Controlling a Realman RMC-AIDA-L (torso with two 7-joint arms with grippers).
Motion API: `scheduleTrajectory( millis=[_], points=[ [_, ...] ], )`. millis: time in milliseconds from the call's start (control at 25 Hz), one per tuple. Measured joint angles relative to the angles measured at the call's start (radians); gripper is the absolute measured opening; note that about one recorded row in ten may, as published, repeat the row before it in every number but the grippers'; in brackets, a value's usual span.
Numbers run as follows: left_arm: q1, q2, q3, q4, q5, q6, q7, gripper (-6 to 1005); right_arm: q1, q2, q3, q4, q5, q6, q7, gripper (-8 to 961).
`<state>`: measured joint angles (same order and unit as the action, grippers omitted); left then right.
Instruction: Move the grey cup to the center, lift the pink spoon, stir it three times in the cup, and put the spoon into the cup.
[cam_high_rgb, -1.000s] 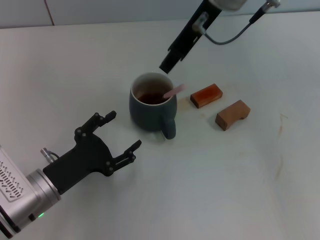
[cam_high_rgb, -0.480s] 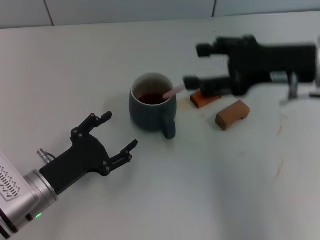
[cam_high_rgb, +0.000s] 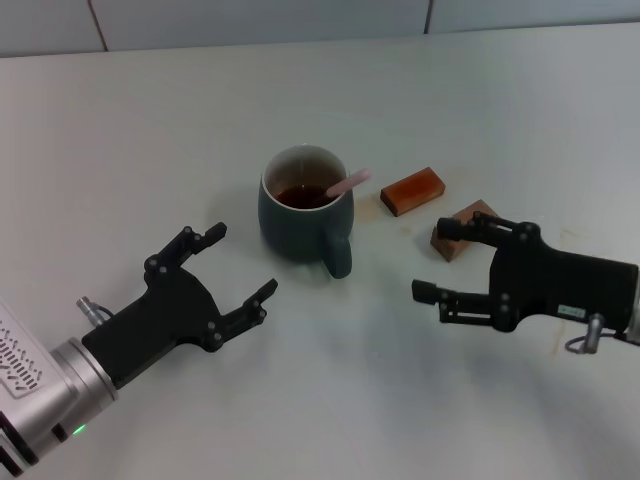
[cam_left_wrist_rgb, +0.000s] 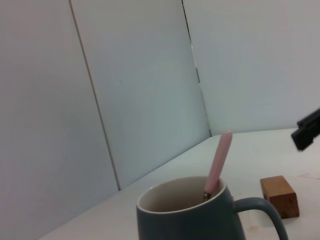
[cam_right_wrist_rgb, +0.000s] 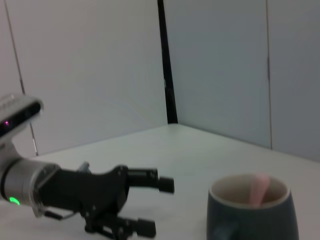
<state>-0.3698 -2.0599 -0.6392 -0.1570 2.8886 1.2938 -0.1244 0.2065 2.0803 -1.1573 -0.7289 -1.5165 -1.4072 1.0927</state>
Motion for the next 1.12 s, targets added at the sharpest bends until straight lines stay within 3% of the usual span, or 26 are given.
scheduleTrajectory(
  millis=[320,1120],
  points=[
    [-0.006,-0.003,0.006,-0.004,0.000,-0.003,-0.001,847,0.105,0.004,0.052,0.233,0.017,0.076,-0.172,840],
    [-0.010,-0.005,0.006,-0.007,0.000,-0.004,-0.001,847,0.165,0.006,0.043,0.335,0.069,0.128,-0.230,840]
  ],
)
